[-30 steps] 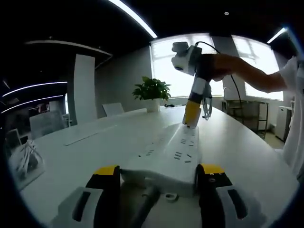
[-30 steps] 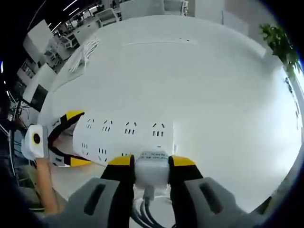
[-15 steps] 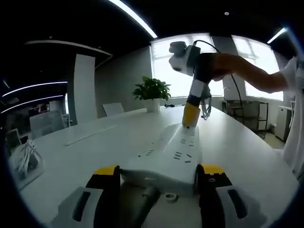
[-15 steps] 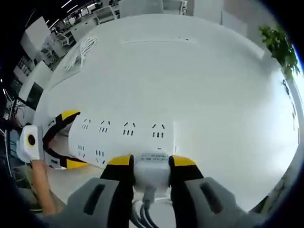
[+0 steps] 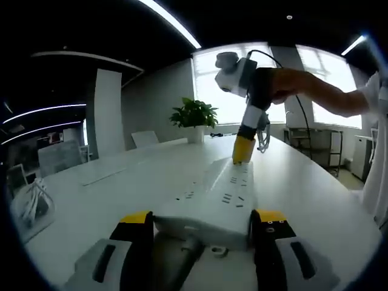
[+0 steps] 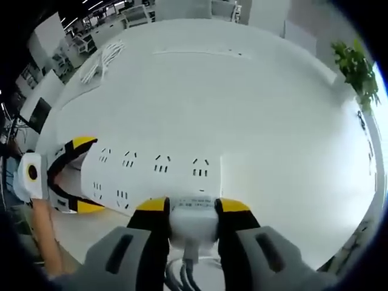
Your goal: Straighten the power strip on the desk, plug the charger into it
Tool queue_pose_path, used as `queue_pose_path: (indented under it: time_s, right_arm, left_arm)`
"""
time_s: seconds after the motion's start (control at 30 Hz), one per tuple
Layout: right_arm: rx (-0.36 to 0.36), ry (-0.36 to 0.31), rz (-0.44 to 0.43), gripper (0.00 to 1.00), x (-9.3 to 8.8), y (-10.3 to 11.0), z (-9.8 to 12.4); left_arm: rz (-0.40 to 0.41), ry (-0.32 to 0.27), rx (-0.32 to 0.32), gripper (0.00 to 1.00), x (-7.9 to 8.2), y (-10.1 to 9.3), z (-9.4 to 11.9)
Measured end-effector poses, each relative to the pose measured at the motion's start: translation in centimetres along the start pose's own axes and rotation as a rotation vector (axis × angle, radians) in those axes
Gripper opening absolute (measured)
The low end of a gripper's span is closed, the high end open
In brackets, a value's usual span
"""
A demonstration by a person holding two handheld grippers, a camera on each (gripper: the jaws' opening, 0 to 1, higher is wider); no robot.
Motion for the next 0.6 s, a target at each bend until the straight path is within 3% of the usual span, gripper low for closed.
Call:
queue_pose_path:
  time_s: [0.27, 0.6]
  right_arm:
    - [0.034, -0.005, 0.032, 0.30, -0.5, 0.0, 0.3]
    - [0.013, -0.028, 0.073, 0.30, -0.2, 0.3, 2.5]
  left_arm:
    - [0.000, -0.001, -0.002, 0.67, 0.1, 0.0, 0.0]
    - [0.000, -0.001, -0.003, 0.67, 0.1, 0.0, 0.0]
Point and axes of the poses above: the point that each gripper's makers call its tool centre point, and the gripper's own axes: z roughly backward along the fingers, y roughly to its left, x roughly out of its top, the point moved 10 cm from there along z, roughly backward along the fingers, and after that the axes turned 12 degrees about x, right-handed, at the moved point
